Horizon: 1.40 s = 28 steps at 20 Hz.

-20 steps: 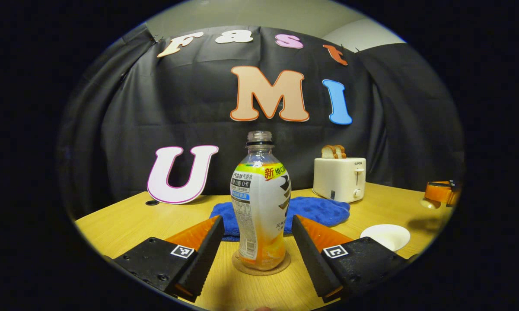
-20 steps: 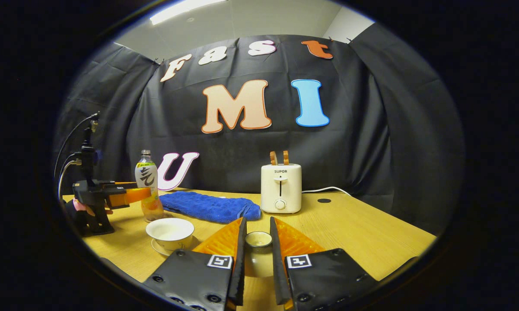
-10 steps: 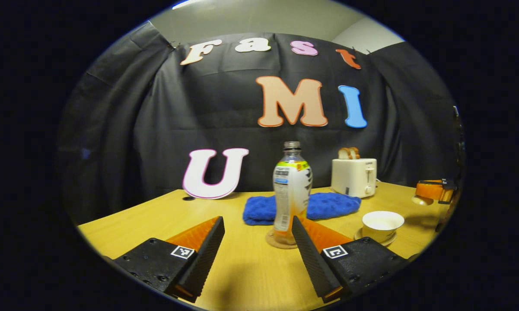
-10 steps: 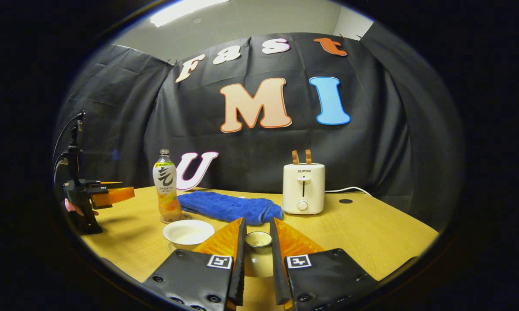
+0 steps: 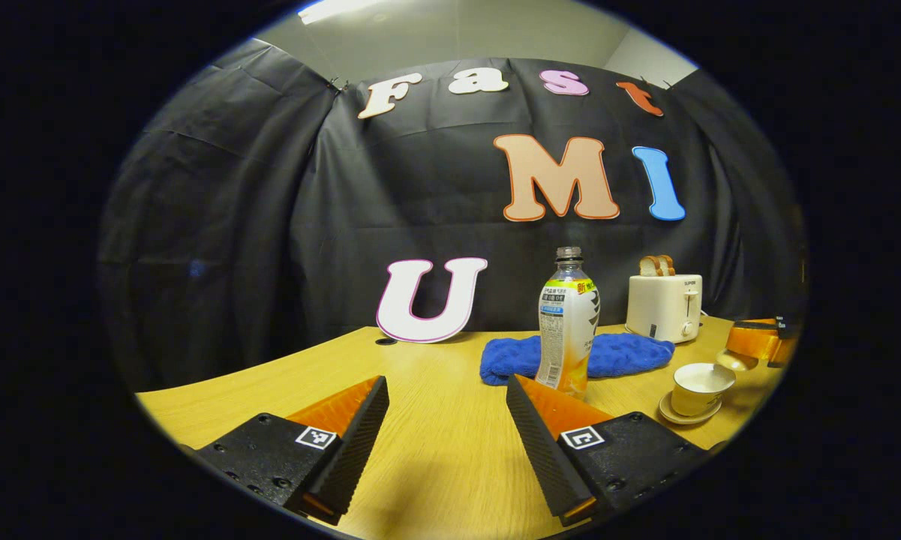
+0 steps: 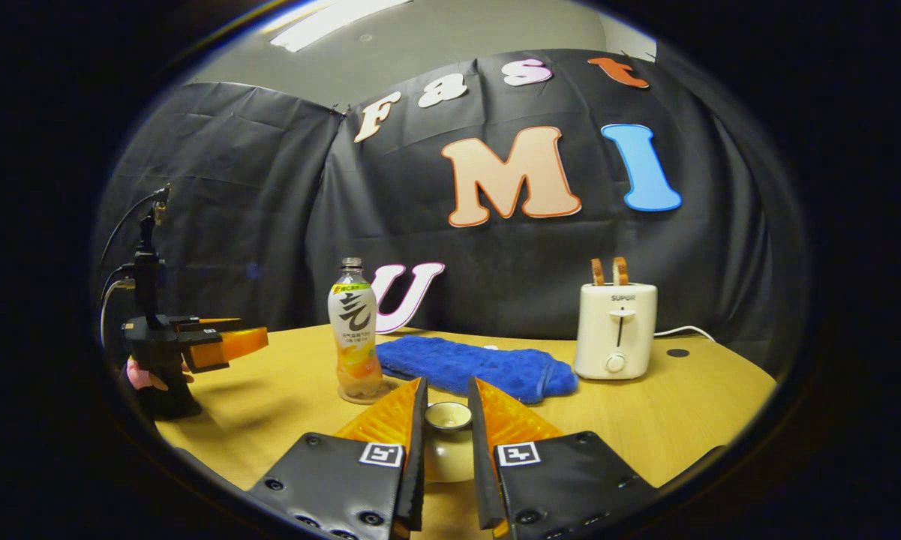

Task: Open the teacup lid with one hand, grasp the water bottle and pour water into the teacup with the other hand; after pouring, place the water bottle on the coaster and then close the teacup lid.

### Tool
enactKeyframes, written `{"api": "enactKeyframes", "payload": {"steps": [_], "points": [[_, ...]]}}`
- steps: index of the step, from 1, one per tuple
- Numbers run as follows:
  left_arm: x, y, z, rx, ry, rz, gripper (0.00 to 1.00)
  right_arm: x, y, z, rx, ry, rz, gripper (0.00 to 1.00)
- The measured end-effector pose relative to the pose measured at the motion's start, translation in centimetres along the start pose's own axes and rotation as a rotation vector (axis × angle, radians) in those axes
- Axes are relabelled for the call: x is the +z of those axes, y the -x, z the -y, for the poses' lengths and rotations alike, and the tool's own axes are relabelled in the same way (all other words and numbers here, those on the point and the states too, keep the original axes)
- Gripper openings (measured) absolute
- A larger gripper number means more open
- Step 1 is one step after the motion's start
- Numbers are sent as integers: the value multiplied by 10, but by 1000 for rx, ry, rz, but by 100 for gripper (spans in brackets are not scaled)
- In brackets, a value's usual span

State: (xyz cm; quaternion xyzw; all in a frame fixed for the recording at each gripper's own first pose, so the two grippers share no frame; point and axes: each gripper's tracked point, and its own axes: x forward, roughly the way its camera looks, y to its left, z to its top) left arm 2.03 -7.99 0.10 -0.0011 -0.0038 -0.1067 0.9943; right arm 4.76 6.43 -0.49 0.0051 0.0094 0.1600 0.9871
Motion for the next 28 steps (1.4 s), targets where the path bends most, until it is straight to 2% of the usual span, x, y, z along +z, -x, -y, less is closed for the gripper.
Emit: {"api": "enactKeyframes", "payload": {"steps": [4,12,27,28], "points": [[-1,0,0,0,0,-1,92,-2,-15,-16,26,-2,-9,31],[-1,0,0,-1,1,-1,92,-16,-29,-22,41,3,-99,31],[0,1,1,-4,2,-1,92,-24,-30,-26,69,-5,-162,31],[-1,0,0,-4,2,-2,92,-26,-28,-25,68,-9,-166,35]]}}
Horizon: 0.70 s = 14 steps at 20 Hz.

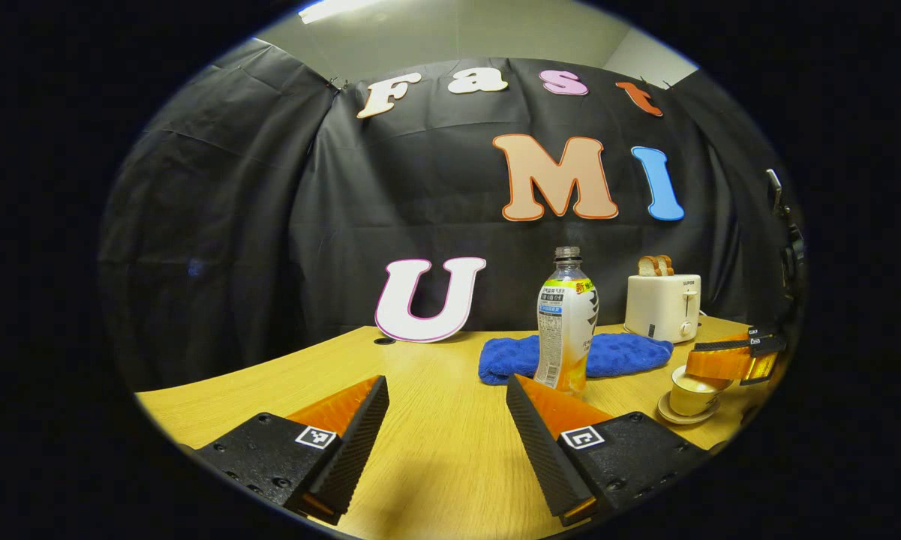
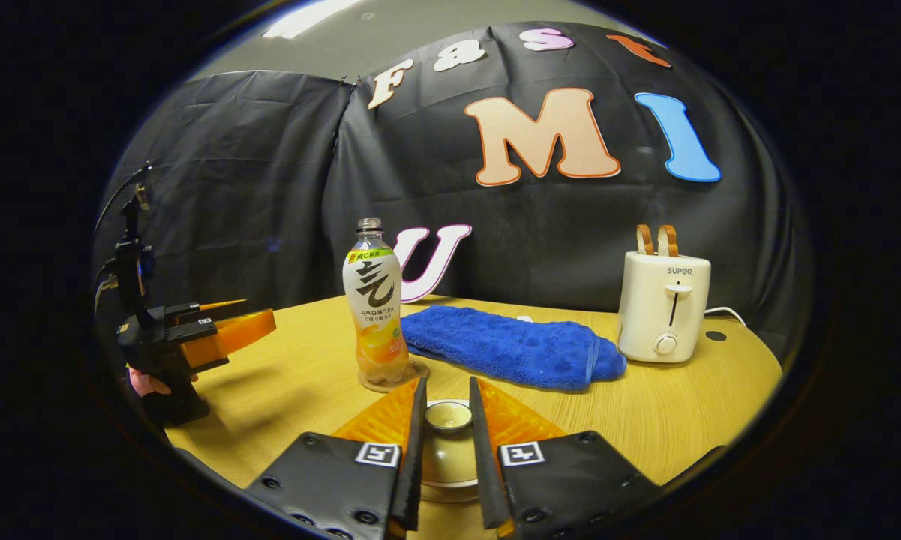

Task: Open the teacup lid with one hand, grasp the water bottle and pour water into the teacup with the other hand; after pouring, place the water bottle on the coaster and then close the teacup lid.

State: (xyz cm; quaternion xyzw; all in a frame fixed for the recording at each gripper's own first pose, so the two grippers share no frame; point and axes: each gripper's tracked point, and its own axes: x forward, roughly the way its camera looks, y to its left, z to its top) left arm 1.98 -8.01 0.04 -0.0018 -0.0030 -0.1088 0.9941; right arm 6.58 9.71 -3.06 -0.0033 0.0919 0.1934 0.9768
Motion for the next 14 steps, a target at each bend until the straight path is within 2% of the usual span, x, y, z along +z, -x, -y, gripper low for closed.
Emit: {"api": "enactKeyframes", "payload": {"steps": [2,7,8,9,13,14], "points": [[0,0,0,0,0,0,92,0,-1,-1,7,-3,-1,36],[0,-1,2,-7,0,2,92,5,6,-5,19,25,34,79],[0,-1,2,-7,0,1,92,7,7,-5,17,23,48,83],[0,0,2,-8,0,2,92,9,9,-3,11,15,65,80],[0,0,2,-8,0,2,92,21,22,5,-18,-4,148,87],[0,-1,2,-8,0,2,92,22,26,6,-29,1,164,83]]}}
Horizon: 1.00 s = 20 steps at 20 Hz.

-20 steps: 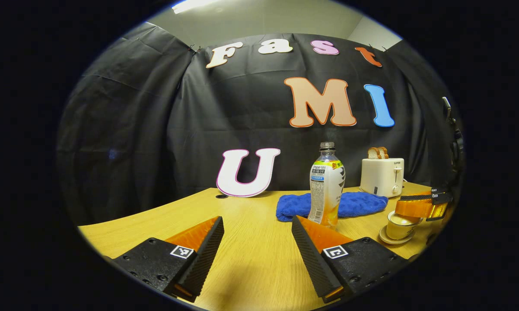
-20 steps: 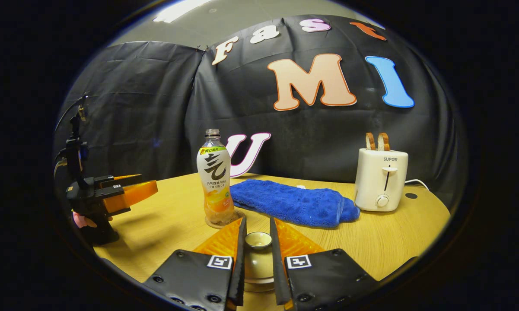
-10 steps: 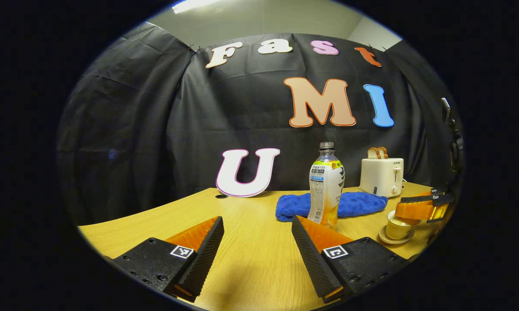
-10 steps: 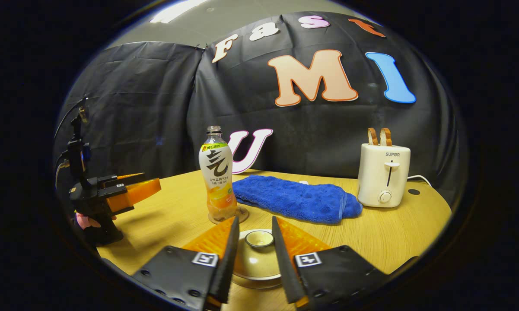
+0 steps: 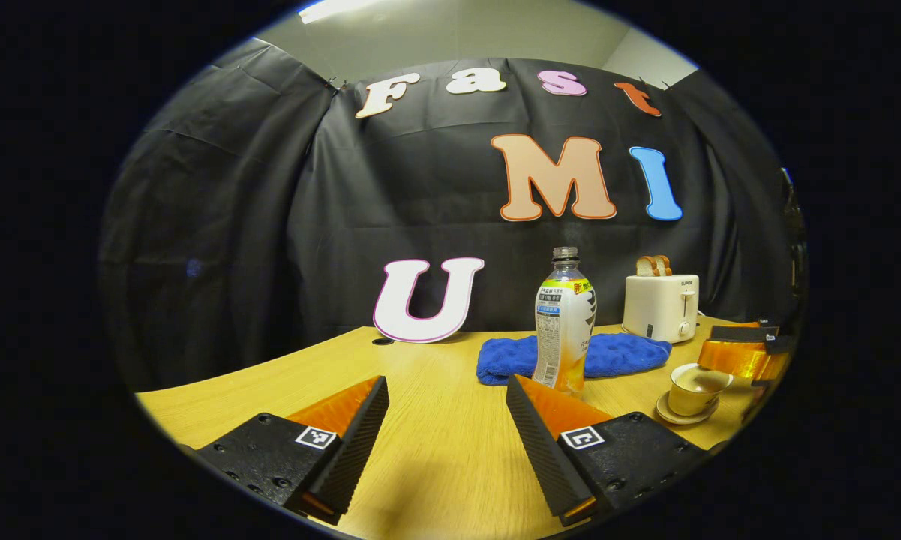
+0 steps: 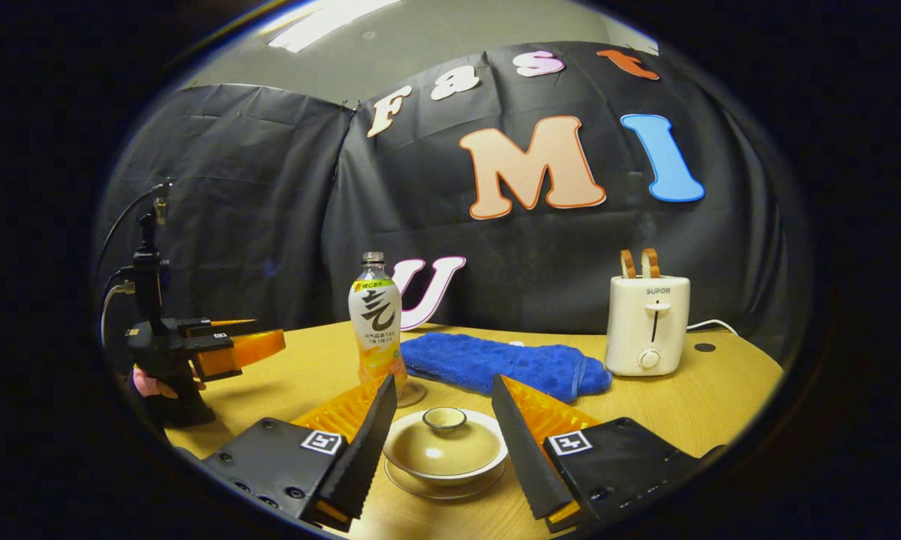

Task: Open the teacup lid with one hand, grasp the water bottle and pour water into the teacup with the other hand; after pouring, place the water bottle on the coaster and then close the teacup lid.

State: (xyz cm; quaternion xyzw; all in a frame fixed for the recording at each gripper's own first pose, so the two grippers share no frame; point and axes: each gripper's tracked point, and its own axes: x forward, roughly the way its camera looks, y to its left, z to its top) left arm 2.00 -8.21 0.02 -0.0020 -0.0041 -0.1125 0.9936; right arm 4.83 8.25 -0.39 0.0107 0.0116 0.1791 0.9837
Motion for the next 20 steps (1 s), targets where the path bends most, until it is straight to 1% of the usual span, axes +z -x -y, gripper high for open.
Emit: {"api": "enactKeyframes", "payload": {"steps": [1,3,5,6,9,10,12,13,14,15,17,18,19,20], "points": [[1,1,0,0,0,0,93,1,2,2,-10,14,6,80],[0,0,1,-3,0,0,92,-1,9,8,-33,11,7,88],[1,0,1,-4,0,0,92,2,20,21,-91,13,15,80],[0,0,1,-4,0,0,92,2,27,25,-116,16,13,80],[1,0,0,-4,-1,1,92,4,46,47,-209,19,19,87],[1,0,0,-4,-1,1,92,4,53,55,-245,19,22,85],[1,0,0,-4,-1,1,92,5,63,68,-307,20,25,85],[1,0,0,-4,-1,1,93,6,67,75,-333,22,27,94],[1,0,0,-3,-1,1,92,7,70,82,-362,23,27,89],[1,0,0,-2,-1,1,92,6,73,89,-394,24,29,93],[0,0,0,0,-2,1,92,7,80,102,-458,26,31,91],[1,0,-1,2,-2,1,92,9,83,108,-490,27,35,94],[1,0,-1,3,-2,1,92,9,86,113,-515,28,34,94],[1,0,-1,5,-3,1,92,9,88,116,-537,29,36,98]]}}
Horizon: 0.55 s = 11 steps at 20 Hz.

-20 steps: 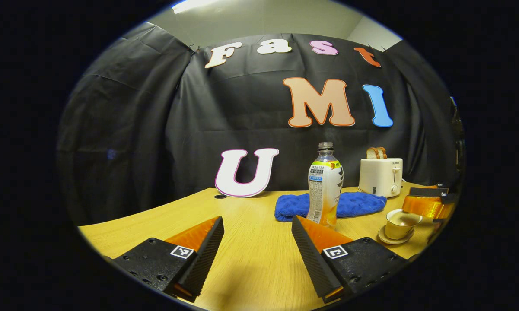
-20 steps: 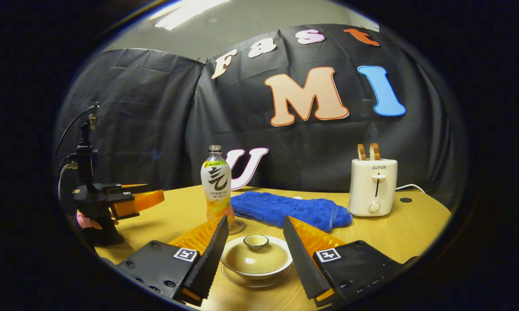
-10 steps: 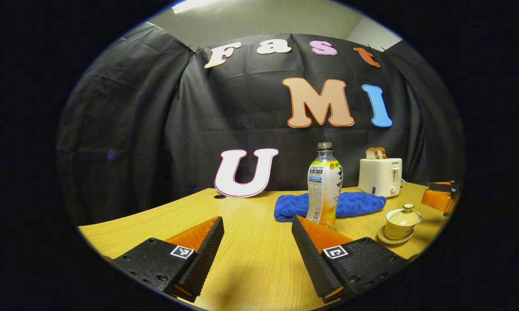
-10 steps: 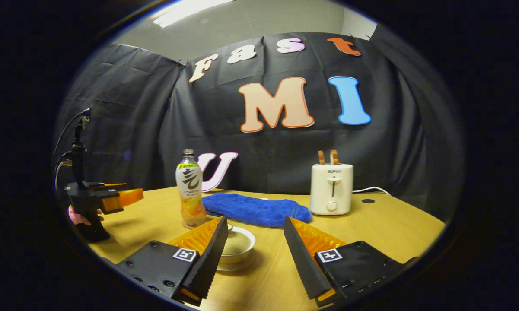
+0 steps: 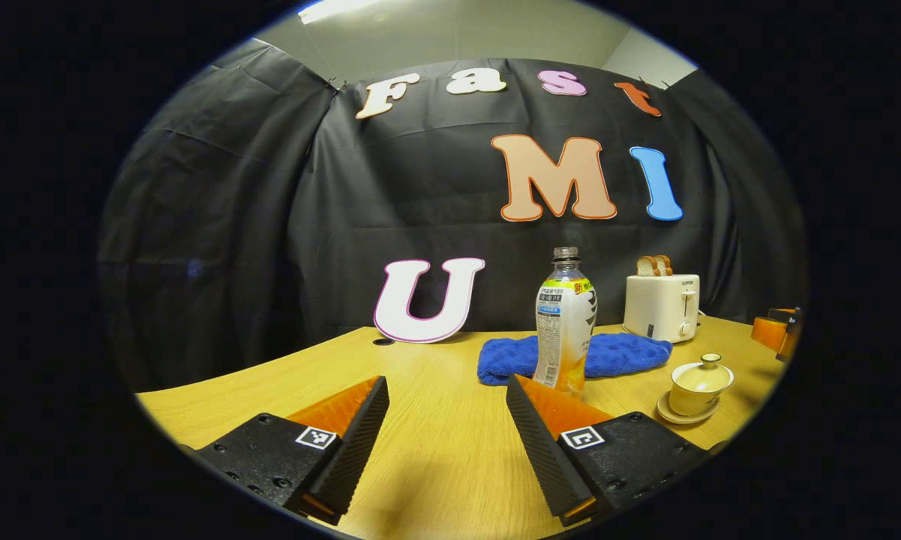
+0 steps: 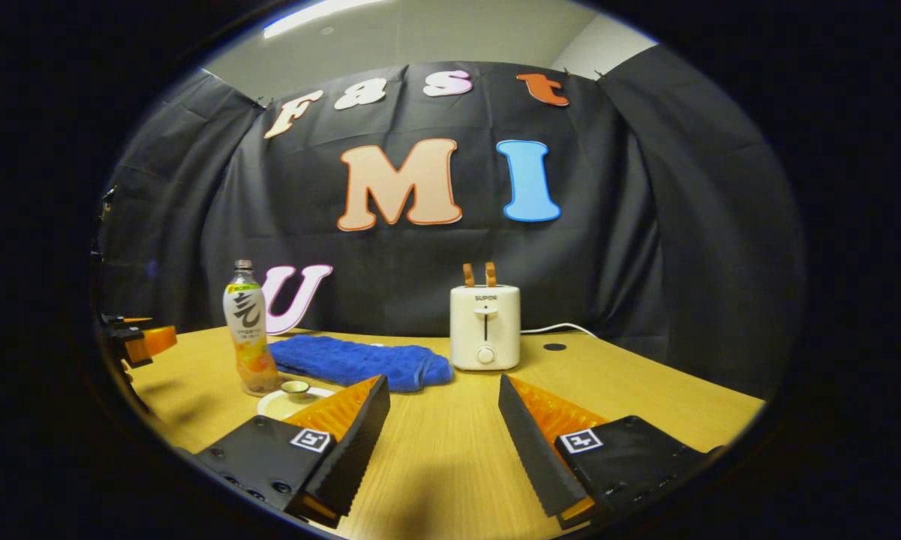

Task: Open the teacup lid with one hand, grasp the water bottle and pour water into the teacup with the other hand; after pouring, place the water bottle on the coaster and then close the teacup lid.

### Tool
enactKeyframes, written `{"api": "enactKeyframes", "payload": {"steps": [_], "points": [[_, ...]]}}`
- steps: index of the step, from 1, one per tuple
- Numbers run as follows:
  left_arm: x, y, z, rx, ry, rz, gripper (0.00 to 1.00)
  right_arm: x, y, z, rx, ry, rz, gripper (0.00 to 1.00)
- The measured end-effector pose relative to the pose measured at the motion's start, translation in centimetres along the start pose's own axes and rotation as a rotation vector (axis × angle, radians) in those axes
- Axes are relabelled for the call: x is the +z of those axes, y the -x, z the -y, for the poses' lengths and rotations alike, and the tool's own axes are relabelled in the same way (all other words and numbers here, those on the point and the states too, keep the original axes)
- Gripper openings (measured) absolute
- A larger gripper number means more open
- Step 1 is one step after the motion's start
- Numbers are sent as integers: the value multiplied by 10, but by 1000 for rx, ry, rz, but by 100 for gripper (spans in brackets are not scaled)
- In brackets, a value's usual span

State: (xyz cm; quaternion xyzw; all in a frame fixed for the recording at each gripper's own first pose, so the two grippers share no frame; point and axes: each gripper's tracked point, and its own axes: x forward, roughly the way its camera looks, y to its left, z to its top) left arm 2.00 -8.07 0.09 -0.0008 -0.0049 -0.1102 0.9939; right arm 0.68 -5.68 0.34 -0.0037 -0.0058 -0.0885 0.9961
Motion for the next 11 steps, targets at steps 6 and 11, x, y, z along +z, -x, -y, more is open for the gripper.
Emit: {"api": "enactKeyframes", "payload": {"steps": [6,11], "points": [[0,1,-3,12,-1,-1,92,1,0,2,-16,0,2,94],[0,0,-2,12,-1,0,92,0,0,2,-15,1,2,94]]}}
